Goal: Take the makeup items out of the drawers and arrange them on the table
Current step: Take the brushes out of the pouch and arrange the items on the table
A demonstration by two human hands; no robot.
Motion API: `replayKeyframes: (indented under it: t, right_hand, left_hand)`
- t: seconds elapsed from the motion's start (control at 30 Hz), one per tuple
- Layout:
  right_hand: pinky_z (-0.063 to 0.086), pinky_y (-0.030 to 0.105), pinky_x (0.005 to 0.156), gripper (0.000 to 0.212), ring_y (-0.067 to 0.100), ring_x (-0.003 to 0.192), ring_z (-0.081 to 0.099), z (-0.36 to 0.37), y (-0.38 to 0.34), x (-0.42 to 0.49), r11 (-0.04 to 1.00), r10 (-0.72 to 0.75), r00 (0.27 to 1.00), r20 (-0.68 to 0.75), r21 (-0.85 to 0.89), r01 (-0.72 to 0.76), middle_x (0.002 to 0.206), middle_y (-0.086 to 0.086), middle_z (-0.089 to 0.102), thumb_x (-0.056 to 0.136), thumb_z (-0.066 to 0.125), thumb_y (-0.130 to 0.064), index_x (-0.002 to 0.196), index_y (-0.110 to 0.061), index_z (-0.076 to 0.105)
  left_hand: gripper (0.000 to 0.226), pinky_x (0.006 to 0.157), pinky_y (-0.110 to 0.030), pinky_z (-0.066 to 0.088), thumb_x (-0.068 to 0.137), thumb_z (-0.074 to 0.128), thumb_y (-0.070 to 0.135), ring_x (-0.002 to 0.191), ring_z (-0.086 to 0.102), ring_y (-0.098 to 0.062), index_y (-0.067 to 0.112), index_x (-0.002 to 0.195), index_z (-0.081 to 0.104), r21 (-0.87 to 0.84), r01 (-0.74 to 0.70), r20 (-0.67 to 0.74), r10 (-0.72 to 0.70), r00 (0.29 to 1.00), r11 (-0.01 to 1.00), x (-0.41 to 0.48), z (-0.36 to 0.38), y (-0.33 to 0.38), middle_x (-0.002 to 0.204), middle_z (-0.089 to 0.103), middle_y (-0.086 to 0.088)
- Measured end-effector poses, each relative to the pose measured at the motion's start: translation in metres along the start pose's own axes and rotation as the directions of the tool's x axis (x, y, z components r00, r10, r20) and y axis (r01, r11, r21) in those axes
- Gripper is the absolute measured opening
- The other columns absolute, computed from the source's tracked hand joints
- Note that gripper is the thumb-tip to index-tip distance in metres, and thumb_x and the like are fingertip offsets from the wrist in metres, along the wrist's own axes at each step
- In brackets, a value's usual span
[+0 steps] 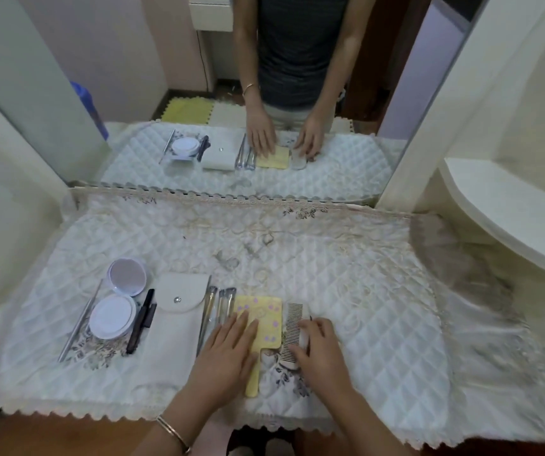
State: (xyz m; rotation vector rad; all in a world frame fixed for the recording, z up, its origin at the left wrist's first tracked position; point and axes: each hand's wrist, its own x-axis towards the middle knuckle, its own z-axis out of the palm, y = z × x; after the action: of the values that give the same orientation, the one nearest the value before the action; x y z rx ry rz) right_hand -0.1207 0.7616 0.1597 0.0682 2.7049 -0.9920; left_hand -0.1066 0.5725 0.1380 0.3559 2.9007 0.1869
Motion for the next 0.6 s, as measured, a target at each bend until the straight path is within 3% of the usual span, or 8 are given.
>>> replayKeyframes:
  t: [0.17, 0.27, 0.37, 0.5, 0.6]
  right_hand:
    - [0.011, 0.036, 0.117, 0.071, 0.014, 0.145, 0.005, -0.007, 0.004, 0.004, 0.969, -0.104, 0.985, 0.138, -0.21, 0.131, 0.157, -0.004, 0.006, 0.087, 0.052, -0.047, 0.145, -0.026, 0.017]
    - [0.008, 0.035, 0.119, 0.073, 0.011, 0.145, 0.003, -0.006, 0.003, 0.006, 0.957, -0.097, 0.972, 0.213, -0.248, 0.15, 0.158, -0.004, 0.003, 0.088, 0.05, -0.047, 0.146, -0.023, 0.013]
    - [0.008, 0.032, 0.119, 0.075, 0.011, 0.145, 0.004, -0.007, 0.003, 0.004, 0.953, -0.089, 0.967, 0.239, -0.263, 0.153, 0.158, -0.005, 0.003, 0.086, 0.052, -0.047, 0.146, -0.022, 0.014]
    - [0.007, 0.032, 0.119, 0.075, 0.013, 0.145, 0.003, -0.009, -0.001, 0.003, 0.948, -0.079, 0.968, 0.239, -0.283, 0.147, 0.158, -0.004, 0.003, 0.087, 0.054, -0.043, 0.146, -0.021, 0.014]
    - [0.006, 0.032, 0.119, 0.075, 0.013, 0.145, 0.002, -0.008, -0.004, 0.002, 0.947, -0.064, 0.97, 0.236, -0.292, 0.133, 0.158, -0.003, 0.002, 0.087, 0.054, -0.042, 0.146, -0.02, 0.013]
  left_hand:
    - [0.059, 0.108, -0.028, 0.003, 0.087, 0.021, 0.06, 0.143, -0.003, -0.012, 0.027, 0.13, 0.044, 0.101, -0.072, -0.011, 0.073, 0.997, 0.992, -0.014, 0.006, -0.017, 0.137, 0.051, 0.007]
    - [0.063, 0.109, -0.03, 0.002, 0.089, 0.012, 0.06, 0.143, -0.015, -0.011, 0.025, 0.129, 0.046, 0.118, -0.05, 0.001, 0.051, 0.999, 0.992, -0.014, 0.014, -0.019, 0.135, 0.054, 0.007]
    - [0.066, 0.109, -0.03, 0.001, 0.089, 0.008, 0.059, 0.143, -0.012, -0.013, 0.024, 0.127, 0.049, 0.104, -0.05, -0.004, 0.051, 0.999, 0.993, -0.012, 0.015, -0.02, 0.134, 0.054, 0.007]
    - [0.061, 0.11, -0.03, 0.0, 0.081, 0.029, 0.062, 0.136, 0.018, -0.017, 0.024, 0.126, 0.045, 0.068, -0.106, 0.037, 0.103, 0.994, 0.992, -0.011, 0.013, -0.023, 0.131, 0.058, 0.006]
    - [0.064, 0.108, -0.029, 0.002, 0.075, 0.035, 0.061, 0.125, 0.033, -0.013, 0.022, 0.124, 0.047, 0.024, -0.125, 0.042, 0.124, 0.991, 0.992, -0.011, 0.013, -0.022, 0.127, 0.062, 0.003]
